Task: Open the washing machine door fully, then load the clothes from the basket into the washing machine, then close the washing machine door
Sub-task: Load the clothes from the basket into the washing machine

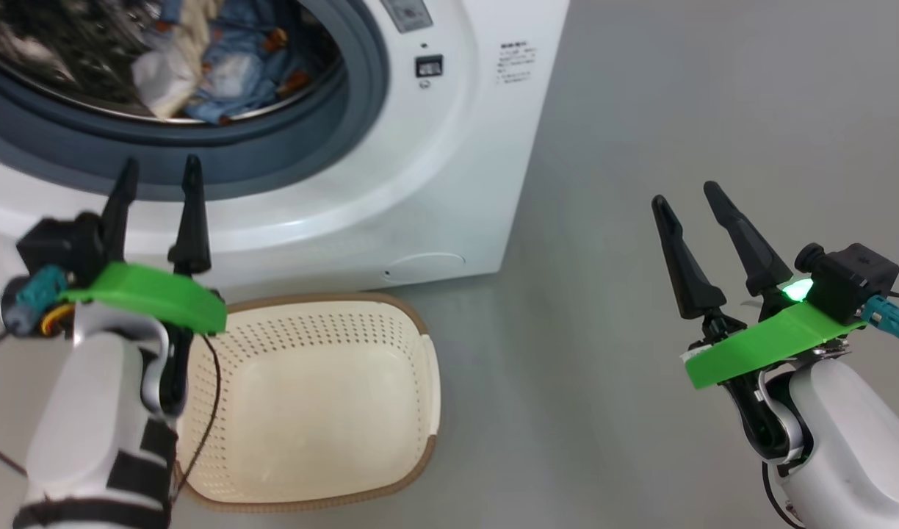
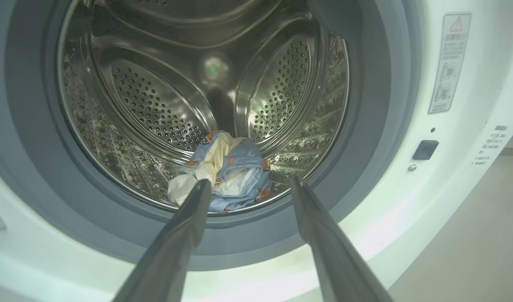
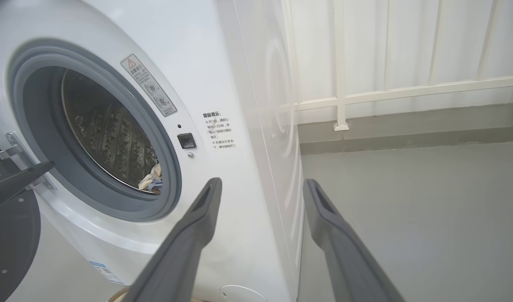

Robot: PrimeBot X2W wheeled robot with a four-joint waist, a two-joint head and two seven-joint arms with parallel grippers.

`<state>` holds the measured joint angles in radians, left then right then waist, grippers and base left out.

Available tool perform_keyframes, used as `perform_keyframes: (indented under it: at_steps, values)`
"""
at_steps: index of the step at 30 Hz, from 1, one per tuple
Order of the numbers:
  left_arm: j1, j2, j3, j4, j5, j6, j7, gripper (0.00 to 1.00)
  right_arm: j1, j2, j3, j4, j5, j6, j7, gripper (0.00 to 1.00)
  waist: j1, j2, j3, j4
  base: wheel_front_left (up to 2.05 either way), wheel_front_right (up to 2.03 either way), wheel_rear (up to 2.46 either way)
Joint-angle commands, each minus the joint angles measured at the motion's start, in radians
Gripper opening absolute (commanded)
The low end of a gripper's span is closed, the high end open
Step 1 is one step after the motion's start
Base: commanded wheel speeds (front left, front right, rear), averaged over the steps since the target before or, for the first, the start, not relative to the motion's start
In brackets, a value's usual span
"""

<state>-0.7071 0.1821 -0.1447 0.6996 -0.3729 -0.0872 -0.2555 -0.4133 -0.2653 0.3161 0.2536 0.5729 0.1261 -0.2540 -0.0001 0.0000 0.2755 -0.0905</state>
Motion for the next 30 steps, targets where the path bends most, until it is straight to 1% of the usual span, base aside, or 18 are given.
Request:
perform_keyframes:
  at_steps: [1, 9, 15, 21, 30]
  values:
    - [0.02, 0.033, 0.035, -0.043, 0.012, 0.005, -0.006, 1.0, 0.021, -0.012, 0.007, -0.02, 0.011, 0.005, -0.008, 1.0, 0.0001, 0.0, -0.042, 0.038, 0.0, 0.0, 0.0]
    - [0.2, 0.024, 0.075, -0.206, 0.02, 0.018, -0.006, 1.0, 0.037, -0.022, 0.008, -0.02, 0.011, 0.005, -0.008, 1.0, 0.0001, 0.0, -0.081, 0.062, 0.0, 0.0, 0.0]
    - [0.308, 0.006, 0.09, -0.296, 0.023, 0.026, -0.006, 1.0, 0.053, -0.036, 0.007, -0.023, 0.01, 0.005, -0.008, 1.0, 0.0001, 0.0, -0.107, 0.073, 0.0, 0.0, 0.0]
    - [0.392, -0.015, 0.094, -0.341, 0.017, 0.039, -0.006, 1.0, 0.069, -0.042, 0.008, -0.021, 0.012, 0.005, -0.008, 1.0, 0.0001, 0.0, -0.13, 0.077, 0.0, 0.0, 0.0]
    - [0.444, -0.026, 0.092, -0.383, 0.007, 0.052, -0.006, 1.0, 0.088, -0.042, -0.001, -0.022, 0.011, 0.005, -0.008, 1.0, 0.0001, 0.0, -0.149, 0.08, 0.0, 0.0, 0.0]
